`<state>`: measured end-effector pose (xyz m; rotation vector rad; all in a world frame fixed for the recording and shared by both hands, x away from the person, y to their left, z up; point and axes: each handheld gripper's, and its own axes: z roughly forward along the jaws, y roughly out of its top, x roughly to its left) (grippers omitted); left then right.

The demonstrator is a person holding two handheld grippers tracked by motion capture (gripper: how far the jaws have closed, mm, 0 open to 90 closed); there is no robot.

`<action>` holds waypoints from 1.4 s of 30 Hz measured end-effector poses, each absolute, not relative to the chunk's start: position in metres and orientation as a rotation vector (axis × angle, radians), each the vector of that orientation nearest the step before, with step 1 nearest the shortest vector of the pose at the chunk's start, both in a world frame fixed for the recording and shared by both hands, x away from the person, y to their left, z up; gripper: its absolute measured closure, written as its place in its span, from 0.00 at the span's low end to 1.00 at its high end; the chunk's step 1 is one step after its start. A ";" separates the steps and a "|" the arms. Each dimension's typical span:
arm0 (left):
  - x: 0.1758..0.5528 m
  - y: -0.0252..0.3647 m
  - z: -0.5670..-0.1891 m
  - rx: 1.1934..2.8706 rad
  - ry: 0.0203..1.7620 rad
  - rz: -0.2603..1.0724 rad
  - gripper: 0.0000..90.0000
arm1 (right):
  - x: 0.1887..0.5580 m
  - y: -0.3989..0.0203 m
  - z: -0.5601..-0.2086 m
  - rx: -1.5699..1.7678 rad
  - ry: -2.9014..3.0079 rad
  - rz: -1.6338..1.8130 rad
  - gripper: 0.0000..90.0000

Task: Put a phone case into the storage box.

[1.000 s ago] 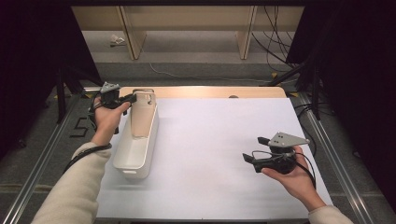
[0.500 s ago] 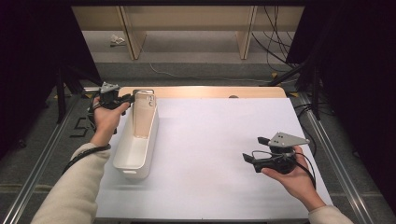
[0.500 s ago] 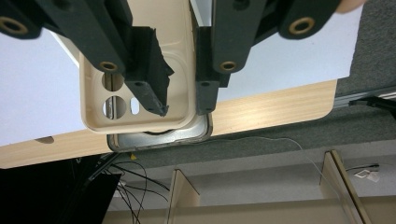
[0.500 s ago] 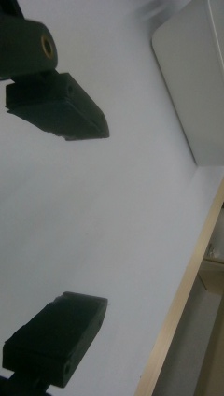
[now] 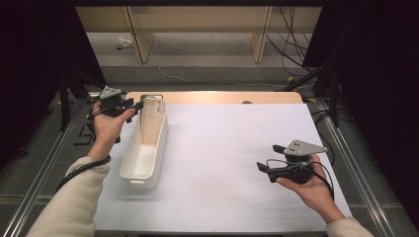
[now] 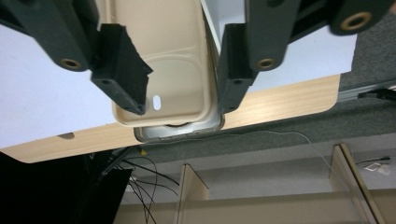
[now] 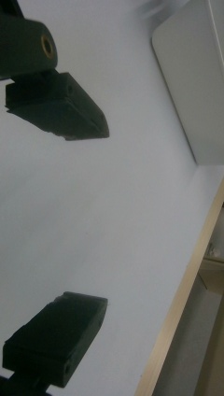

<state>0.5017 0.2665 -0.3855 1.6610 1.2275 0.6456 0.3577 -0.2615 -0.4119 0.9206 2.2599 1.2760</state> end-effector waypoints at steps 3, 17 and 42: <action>0.498 0.266 -0.382 1.661 1.219 0.642 0.48 | 0.358 -0.262 -0.412 0.924 2.261 1.276 0.18; 0.476 0.264 -0.366 1.706 1.183 0.668 0.17 | 0.358 -0.262 -0.412 0.929 2.256 1.279 0.18; 0.428 0.244 -0.368 1.715 1.068 0.619 0.13 | 0.359 -0.263 -0.412 0.936 2.251 1.280 0.18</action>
